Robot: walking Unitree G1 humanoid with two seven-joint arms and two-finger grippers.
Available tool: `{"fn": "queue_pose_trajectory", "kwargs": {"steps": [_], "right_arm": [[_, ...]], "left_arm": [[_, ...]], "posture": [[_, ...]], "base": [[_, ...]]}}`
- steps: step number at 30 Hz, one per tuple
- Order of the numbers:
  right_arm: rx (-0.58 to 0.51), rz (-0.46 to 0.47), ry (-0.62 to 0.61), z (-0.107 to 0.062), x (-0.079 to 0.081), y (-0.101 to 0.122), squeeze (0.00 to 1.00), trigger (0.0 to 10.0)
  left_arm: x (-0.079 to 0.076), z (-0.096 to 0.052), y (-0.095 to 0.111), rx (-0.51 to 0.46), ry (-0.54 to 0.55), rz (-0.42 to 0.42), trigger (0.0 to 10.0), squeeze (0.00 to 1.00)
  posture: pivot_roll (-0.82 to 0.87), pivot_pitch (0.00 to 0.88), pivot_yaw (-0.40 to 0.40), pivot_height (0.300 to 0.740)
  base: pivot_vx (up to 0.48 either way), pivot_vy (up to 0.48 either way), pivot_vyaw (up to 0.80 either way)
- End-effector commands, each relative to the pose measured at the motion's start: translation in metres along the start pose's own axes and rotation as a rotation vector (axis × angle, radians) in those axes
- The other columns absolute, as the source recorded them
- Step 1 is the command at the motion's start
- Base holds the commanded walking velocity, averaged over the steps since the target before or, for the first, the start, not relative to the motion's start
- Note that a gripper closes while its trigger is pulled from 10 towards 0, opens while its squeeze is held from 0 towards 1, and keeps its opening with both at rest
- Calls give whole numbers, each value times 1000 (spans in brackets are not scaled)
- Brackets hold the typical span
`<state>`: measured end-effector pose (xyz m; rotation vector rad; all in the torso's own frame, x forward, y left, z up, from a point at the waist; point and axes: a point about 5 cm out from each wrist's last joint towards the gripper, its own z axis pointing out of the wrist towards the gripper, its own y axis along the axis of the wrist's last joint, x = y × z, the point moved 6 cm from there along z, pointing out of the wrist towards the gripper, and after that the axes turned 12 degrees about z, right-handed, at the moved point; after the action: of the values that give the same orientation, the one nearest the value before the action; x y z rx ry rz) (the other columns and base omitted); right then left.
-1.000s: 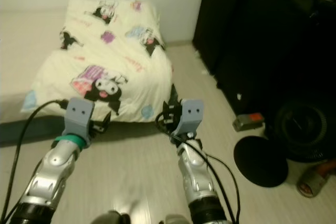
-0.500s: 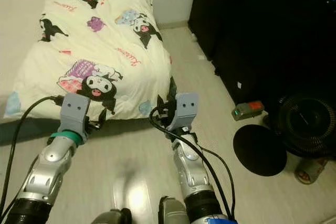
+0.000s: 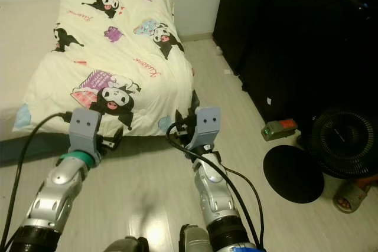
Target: Clean up the room
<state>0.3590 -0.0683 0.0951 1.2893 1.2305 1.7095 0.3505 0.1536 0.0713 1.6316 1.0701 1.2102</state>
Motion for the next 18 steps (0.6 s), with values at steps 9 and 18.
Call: {"fn": "queue_pose_trajectory", "kwargs": {"steps": [9, 18], "right_arm": [[90, -71, 40, -6, 4, -24, 0, 10000], [112, -71, 47, -8, 3, -30, 0, 10000]], "left_arm": [[-8, -7, -24, 65, -27, -28, 10000, 0], [-9, -10, -28, 56, -44, 7, 10000, 0]], "posture": [[-12, 59, 6, 740], [-12, 51, 1, 740]], "base": [[0, 0, 0], [0, 0, 0]]}}
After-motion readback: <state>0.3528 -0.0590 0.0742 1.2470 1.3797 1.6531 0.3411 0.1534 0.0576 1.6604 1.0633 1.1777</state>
